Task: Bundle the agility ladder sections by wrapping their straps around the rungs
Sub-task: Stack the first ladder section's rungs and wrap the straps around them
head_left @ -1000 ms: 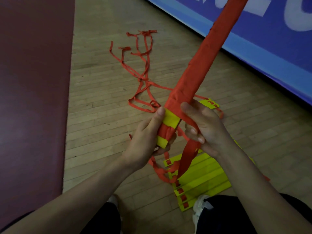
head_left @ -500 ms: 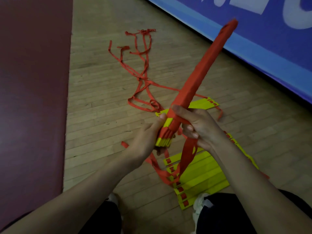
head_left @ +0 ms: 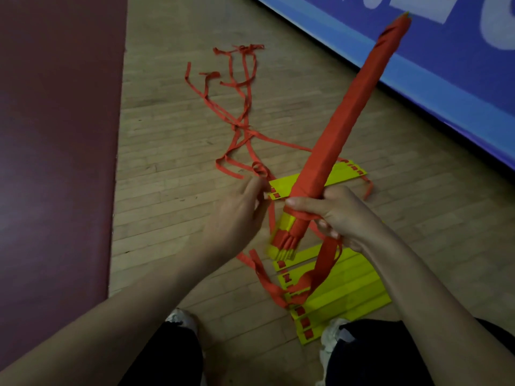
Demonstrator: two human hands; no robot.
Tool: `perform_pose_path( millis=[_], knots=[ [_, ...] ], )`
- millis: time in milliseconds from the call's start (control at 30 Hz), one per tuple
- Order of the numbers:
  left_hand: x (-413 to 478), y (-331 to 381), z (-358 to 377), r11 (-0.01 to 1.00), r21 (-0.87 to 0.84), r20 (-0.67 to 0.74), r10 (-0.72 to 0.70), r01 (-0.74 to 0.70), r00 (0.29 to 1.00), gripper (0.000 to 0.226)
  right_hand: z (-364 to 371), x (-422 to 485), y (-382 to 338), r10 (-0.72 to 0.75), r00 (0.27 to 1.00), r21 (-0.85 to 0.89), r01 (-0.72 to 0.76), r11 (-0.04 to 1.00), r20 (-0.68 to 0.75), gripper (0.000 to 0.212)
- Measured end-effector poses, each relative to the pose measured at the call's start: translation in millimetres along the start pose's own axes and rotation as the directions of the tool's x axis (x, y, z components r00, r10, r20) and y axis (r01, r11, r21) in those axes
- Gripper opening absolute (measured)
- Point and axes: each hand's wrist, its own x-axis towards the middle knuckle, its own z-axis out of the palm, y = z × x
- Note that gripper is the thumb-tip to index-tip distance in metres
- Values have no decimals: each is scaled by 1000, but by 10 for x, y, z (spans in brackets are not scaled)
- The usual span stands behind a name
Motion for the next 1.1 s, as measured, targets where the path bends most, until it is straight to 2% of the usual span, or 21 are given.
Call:
perform_pose_path(
  millis=[67,100,167,233,367,433,500,600,667,800,867,900,967,1033,1100],
  knots=[
    [91,-79,-83,985,56,-48,164,-161,985,31,-8,-24,-4,-3,999,-74,5,997,40,21],
    [129,-113,-103,953,141,-42,275,-266,961,40,-6,-40,-8,-1,998,-110,8,994,63,20],
    [193,-146,-149,847,283,38,458,-449,888,56,11,-83,-23,14,991,-166,9,986,134,19],
    [236,-138,-204,783,325,127,519,-530,845,61,33,-130,-42,33,972,-208,17,978,234,19],
    [259,-160,-240,713,285,211,606,-641,767,36,70,-225,-73,109,883,-277,25,961,457,22],
    [250,-175,-223,724,217,215,618,-654,756,24,63,-238,-88,152,834,-257,-13,966,530,27],
    [230,-191,-204,789,136,214,567,-599,796,21,32,-213,-87,172,817,-174,-89,981,550,33],
    [191,-235,-194,870,104,239,448,-482,861,27,-5,-133,-40,169,856,-15,-185,983,489,39],
    [172,-273,-206,905,95,256,381,-415,889,35,-3,-73,2,126,878,177,-230,957,462,38],
    [148,-294,-258,952,33,236,288,-304,928,42,-30,5,-6,-69,928,497,-133,858,367,20],
    [153,-277,-292,977,-9,246,209,-214,946,42,-57,47,-19,-150,918,607,-114,786,367,32],
    [156,-266,-312,989,-36,269,150,-145,951,42,-68,85,-2,-165,918,635,-112,765,361,38],
    [162,-251,-356,997,-80,341,46,-20,939,35,-80,100,1,-191,914,628,-86,773,359,36],
    [173,-239,-415,989,-129,399,-17,74,917,29,-86,111,28,-217,898,632,-84,770,384,29],
    [183,-233,-449,973,-167,431,-75,161,899,32,-73,108,55,-246,892,599,-33,800,379,12]
  ],
)
